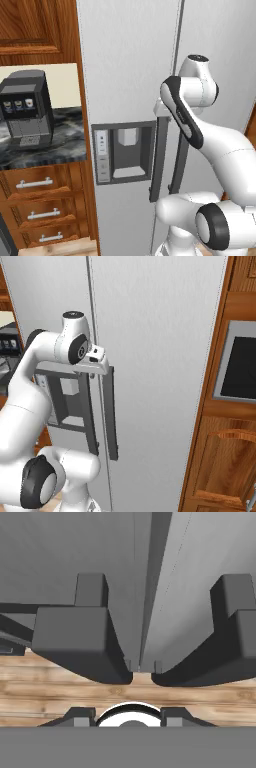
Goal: Open the freezer door, pick up the ice cube tray from the freezer, and place it on the dining counter.
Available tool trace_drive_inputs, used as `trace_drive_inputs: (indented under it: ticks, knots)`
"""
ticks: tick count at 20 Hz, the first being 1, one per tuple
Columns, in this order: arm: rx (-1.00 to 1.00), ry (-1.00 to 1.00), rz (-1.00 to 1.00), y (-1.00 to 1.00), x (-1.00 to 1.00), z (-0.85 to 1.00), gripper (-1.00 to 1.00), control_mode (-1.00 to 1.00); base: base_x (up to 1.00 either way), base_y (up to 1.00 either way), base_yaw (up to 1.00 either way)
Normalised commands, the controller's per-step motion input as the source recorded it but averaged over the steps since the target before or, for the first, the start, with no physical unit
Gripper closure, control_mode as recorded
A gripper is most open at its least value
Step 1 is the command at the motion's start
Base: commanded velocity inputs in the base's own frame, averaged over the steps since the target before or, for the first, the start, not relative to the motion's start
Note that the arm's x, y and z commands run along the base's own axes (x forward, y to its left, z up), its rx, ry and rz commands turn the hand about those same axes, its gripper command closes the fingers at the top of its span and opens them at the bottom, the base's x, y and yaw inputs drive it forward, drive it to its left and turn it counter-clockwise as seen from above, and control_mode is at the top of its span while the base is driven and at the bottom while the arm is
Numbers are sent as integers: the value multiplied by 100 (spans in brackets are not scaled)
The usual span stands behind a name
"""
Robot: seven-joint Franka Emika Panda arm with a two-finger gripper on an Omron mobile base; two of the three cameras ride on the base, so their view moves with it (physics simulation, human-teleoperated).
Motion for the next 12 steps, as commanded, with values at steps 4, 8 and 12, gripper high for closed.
trace_drive_inputs:
  ticks: [4,8,12]
  knots:
    - [-6,0,0,0,-6,-9,-100,-100,0,0,0]
    - [-2,-13,0,-1,-52,-30,-100,-100,0,0,0]
    - [-1,-26,0,-1,-56,-56,-100,-100,0,0,0]
